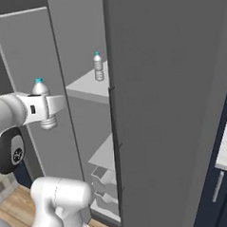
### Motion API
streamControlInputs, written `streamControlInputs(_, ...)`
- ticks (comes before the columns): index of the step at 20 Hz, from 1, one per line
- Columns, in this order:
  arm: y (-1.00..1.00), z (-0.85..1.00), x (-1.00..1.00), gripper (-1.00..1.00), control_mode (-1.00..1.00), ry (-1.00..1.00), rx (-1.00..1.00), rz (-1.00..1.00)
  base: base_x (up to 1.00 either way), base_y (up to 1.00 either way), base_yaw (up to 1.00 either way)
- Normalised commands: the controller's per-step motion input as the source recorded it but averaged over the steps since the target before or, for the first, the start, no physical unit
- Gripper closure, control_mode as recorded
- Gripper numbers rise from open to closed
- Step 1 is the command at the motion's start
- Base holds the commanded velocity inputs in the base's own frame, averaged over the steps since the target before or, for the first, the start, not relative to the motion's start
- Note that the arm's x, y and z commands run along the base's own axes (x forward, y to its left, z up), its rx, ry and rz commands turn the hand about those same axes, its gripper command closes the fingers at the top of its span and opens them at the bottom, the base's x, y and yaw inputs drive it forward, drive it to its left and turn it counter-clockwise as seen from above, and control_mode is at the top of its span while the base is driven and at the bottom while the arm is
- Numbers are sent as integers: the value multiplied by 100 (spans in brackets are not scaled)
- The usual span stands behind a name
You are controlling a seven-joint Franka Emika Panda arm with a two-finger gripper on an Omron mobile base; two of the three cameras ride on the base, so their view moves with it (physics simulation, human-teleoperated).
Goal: Take the bottled waters from the counter and place them in the freezer to freeze. Close the freezer door after placing the bottles.
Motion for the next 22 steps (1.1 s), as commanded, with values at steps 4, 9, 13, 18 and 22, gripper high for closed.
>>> streamControlInputs(4, 0, 0, 0, 100, 100, 0, 0, 0, 20, 41, -6)
streamControlInputs(9, 0, 0, 0, 100, 100, 0, 0, 0, 20, 16, 0)
streamControlInputs(13, 0, 0, 0, 100, 100, 0, 0, 0, 25, 19, 0)
streamControlInputs(18, 20, -24, 30, 100, -100, -12, 0, -3, 0, 0, 0)
streamControlInputs(22, 39, -10, 40, 100, -100, -7, 8, -6, 0, 0, 0)
